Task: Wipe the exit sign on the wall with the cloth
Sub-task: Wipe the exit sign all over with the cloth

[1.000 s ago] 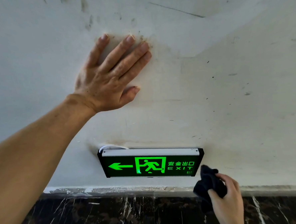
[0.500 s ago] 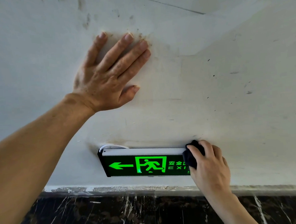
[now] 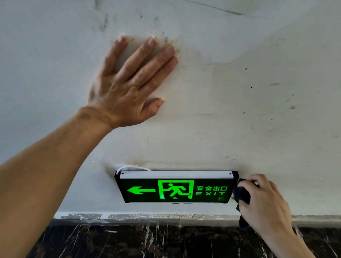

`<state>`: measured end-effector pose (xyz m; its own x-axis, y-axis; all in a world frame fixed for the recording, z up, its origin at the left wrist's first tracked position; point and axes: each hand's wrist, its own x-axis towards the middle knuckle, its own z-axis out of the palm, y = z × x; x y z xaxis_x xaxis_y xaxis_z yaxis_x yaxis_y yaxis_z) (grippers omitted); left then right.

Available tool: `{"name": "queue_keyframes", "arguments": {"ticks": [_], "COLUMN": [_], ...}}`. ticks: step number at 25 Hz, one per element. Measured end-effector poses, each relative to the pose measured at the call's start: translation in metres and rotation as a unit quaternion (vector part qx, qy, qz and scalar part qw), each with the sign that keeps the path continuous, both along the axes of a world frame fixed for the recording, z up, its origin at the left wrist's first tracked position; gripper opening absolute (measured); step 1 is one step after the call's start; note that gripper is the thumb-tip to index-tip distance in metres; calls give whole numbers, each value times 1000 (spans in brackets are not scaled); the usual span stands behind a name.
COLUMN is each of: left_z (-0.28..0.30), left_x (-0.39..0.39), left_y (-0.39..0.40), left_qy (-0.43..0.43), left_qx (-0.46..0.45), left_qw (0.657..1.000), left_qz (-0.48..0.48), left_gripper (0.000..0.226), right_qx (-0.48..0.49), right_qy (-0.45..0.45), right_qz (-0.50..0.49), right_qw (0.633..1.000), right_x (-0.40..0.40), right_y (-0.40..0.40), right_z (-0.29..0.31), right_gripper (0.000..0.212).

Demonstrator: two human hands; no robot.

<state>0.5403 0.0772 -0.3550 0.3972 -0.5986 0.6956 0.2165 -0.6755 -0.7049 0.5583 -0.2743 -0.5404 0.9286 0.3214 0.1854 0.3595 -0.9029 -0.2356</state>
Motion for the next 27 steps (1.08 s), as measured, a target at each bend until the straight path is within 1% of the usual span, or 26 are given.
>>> {"name": "queue_keyframes", "arguments": {"ticks": [2, 3, 5, 8, 10, 12, 22, 27], "left_z": [-1, -1, -1, 0, 0, 1, -1, -2], "left_x": [-1, -1, -1, -2, -2, -3, 0, 0], "left_y": [1, 1, 0, 0, -2, -2, -1, 0], "left_qy": [-3, -4, -1, 0, 2, 6, 1, 0], "left_qx": [1, 2, 5, 2, 3, 5, 10, 6], "left_qw": [1000, 1000, 1000, 1000, 1000, 1000, 1000, 1000], "left_qz": [6, 8, 11, 14, 14, 14, 22, 19], "left_gripper": [77, 77, 77, 77, 76, 76, 77, 77], "right_qx": [107, 175, 291, 405, 448, 463, 473, 417], "right_qy": [73, 100, 124, 137, 143, 143, 128, 155], "right_qz": [-64, -84, -92, -88, -98, -98, -128, -151], "right_qw": [990, 976, 944, 900, 877, 869, 862, 883], "right_x": [2, 4, 9, 11, 10, 10, 9, 6], "right_y": [-13, -16, -13, -1, 6, 11, 18, 18], "right_z": [-11, -15, -21, -22, -22, -26, -48, -79], "right_gripper": [26, 30, 40, 45, 46, 45, 30, 31]}}
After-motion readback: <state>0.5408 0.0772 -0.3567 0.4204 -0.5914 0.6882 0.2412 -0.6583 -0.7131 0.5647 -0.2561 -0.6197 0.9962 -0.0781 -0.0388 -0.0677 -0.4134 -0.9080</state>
